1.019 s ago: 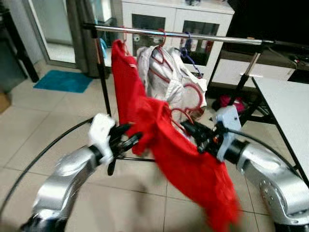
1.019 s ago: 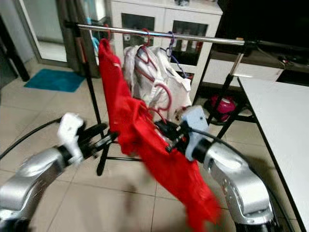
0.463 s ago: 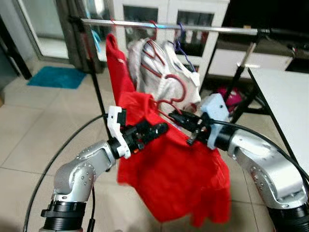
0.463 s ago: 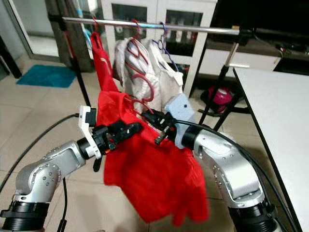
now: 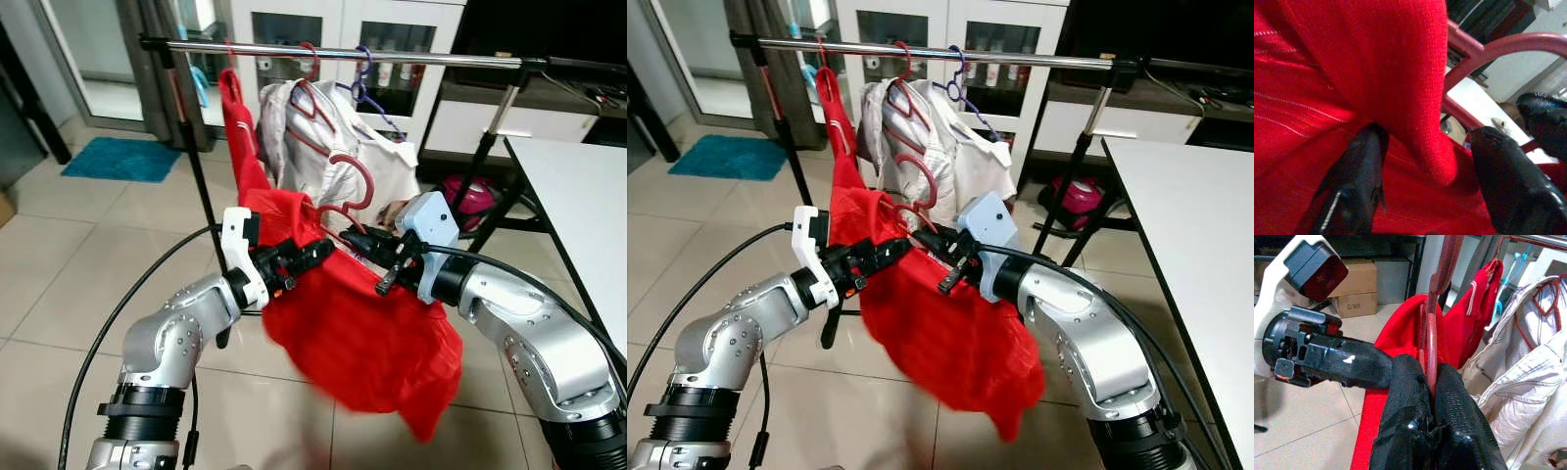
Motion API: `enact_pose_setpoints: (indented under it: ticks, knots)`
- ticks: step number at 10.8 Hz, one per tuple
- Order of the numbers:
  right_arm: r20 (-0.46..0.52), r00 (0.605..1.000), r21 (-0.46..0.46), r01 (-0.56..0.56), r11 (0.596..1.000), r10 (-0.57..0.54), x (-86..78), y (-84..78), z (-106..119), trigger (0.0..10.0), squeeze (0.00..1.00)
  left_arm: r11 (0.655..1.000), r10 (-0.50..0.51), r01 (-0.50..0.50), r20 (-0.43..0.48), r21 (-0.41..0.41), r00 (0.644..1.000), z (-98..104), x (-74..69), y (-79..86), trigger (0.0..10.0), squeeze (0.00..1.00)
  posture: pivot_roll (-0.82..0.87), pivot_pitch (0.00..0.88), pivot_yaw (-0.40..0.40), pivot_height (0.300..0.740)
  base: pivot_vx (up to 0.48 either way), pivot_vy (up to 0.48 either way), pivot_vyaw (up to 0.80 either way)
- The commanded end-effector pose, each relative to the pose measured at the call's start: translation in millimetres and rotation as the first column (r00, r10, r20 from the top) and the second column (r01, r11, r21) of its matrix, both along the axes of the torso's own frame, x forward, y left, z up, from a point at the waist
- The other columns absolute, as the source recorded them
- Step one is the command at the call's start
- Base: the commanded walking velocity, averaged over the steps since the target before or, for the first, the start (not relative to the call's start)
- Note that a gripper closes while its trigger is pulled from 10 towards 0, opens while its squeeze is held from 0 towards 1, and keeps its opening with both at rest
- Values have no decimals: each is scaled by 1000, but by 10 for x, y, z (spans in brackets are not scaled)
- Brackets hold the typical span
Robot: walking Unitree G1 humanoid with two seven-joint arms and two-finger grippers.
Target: Hang hanger
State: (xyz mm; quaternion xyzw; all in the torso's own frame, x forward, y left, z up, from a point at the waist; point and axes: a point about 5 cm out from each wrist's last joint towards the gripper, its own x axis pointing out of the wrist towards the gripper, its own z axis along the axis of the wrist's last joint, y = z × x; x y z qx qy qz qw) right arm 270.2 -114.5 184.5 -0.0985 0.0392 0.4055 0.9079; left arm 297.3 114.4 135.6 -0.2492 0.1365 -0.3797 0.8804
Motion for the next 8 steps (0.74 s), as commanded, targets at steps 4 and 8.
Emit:
enact_pose_setpoints:
  ticks: [4,8]
  knots:
    - [47,999,-5,17,1000,-16,36,3,88,10000,0,998,-1,0,-4,-61,1000,58,33,-73,0,0,-27,0,13,740,0,0,0]
    - [37,998,-26,45,999,-44,44,-28,43,10000,0,999,19,-20,-44,-27,999,-1,21,-68,0,0,-30,0,15,740,0,0,0]
